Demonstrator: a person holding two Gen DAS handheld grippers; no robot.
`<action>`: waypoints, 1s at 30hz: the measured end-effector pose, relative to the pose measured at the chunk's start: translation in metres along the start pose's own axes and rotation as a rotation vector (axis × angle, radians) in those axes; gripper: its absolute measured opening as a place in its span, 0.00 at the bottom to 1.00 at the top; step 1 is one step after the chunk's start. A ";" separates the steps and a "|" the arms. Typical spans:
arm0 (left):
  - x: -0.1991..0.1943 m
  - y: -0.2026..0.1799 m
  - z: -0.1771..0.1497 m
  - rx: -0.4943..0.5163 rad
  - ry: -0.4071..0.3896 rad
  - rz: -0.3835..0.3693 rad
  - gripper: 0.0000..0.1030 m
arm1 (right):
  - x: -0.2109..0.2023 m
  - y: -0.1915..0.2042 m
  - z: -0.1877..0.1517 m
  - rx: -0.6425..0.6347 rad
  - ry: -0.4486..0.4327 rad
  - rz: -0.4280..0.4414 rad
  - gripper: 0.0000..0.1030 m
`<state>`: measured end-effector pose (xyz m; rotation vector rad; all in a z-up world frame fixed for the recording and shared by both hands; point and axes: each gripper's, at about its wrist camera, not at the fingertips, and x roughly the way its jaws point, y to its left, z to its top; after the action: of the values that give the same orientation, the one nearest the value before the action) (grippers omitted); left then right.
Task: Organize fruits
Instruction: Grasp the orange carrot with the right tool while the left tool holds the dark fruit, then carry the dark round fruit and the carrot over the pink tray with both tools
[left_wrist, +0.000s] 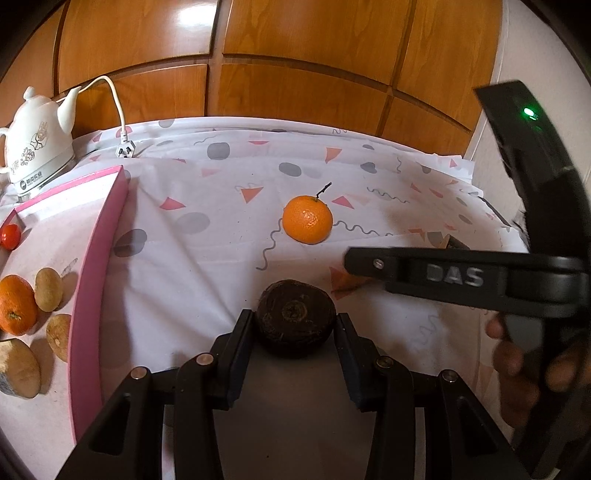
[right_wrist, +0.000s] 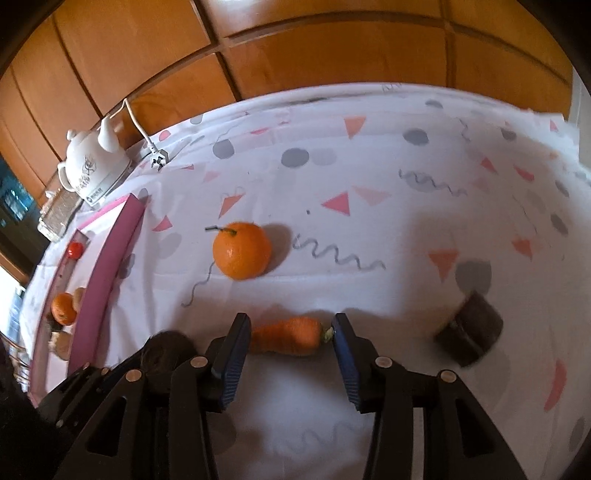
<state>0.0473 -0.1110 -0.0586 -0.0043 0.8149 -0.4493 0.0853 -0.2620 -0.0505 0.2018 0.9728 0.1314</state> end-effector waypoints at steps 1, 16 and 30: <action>0.000 0.000 0.000 0.000 0.000 0.000 0.43 | 0.002 0.001 0.001 -0.012 -0.002 -0.001 0.45; -0.001 0.000 0.000 -0.007 0.000 -0.007 0.43 | -0.010 -0.004 -0.012 0.027 0.037 0.010 0.45; -0.016 0.006 0.006 -0.048 0.021 -0.027 0.42 | -0.014 0.010 0.002 -0.107 -0.067 -0.028 0.27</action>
<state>0.0443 -0.1003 -0.0438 -0.0547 0.8466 -0.4556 0.0794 -0.2554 -0.0360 0.0933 0.8993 0.1496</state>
